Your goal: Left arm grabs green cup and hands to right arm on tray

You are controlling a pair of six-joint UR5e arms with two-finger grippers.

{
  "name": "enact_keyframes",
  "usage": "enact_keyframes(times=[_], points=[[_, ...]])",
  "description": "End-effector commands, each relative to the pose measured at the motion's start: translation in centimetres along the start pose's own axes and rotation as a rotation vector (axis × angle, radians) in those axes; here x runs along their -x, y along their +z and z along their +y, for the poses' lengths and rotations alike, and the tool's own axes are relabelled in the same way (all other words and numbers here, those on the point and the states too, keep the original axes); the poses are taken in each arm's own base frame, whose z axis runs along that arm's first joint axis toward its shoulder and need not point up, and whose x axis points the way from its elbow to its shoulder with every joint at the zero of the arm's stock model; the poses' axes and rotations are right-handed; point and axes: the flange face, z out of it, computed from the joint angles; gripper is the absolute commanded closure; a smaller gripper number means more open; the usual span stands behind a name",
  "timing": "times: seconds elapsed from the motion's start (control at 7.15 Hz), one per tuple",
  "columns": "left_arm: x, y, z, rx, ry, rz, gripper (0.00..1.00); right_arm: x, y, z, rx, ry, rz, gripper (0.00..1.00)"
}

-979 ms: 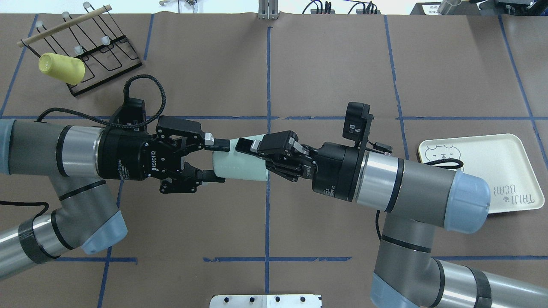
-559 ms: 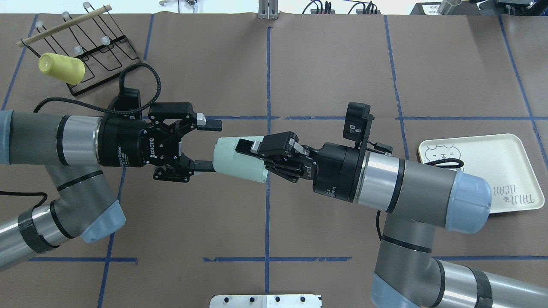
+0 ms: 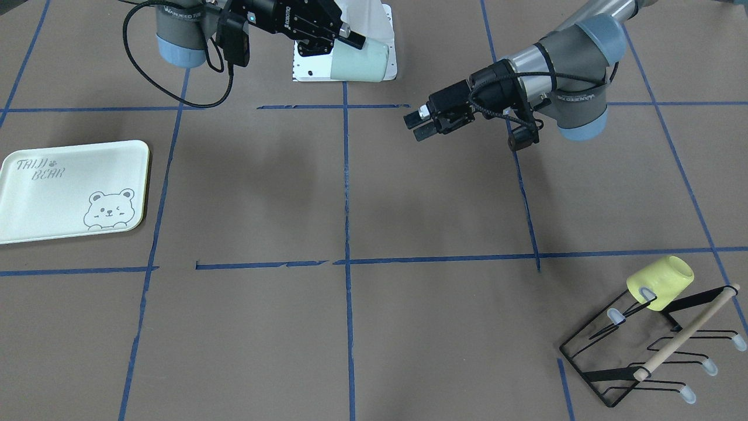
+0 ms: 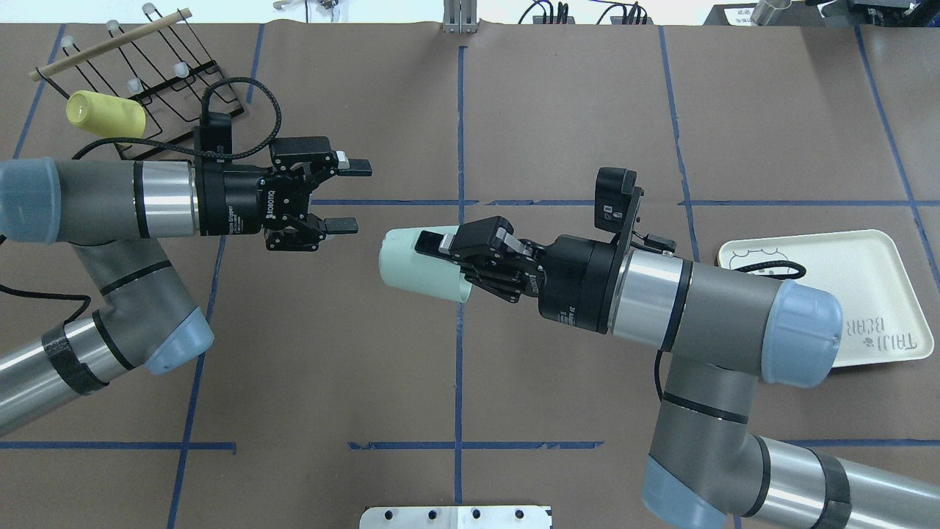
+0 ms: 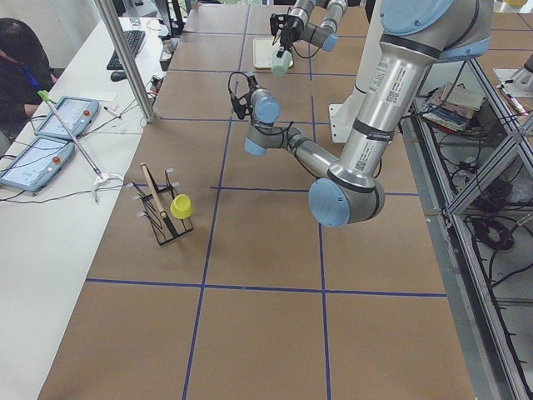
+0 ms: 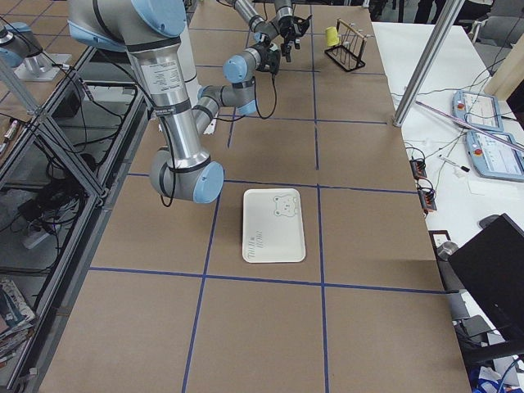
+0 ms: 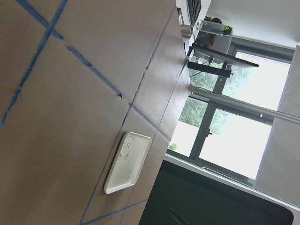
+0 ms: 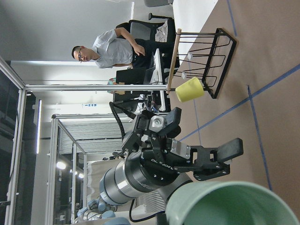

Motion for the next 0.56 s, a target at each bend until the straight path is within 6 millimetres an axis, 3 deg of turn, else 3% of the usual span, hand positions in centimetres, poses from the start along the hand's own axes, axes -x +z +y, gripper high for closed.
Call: enact_keyframes(times=[0.0,0.14,0.42], points=[[0.7,0.6,-4.8,-0.130,0.114,-0.270,0.00,-1.2,0.8,-5.2,0.010,-0.141,0.323,1.00],[0.5,-1.0,-8.0,-0.130,0.173,-0.413,0.00,-2.2,0.5,-8.2,0.041,-0.185,0.515,1.00],[-1.7,-7.1,-13.9,-0.132,0.331,-0.574,0.00,-3.7,-2.0,-13.7,0.113,-0.335,0.865,1.00]])
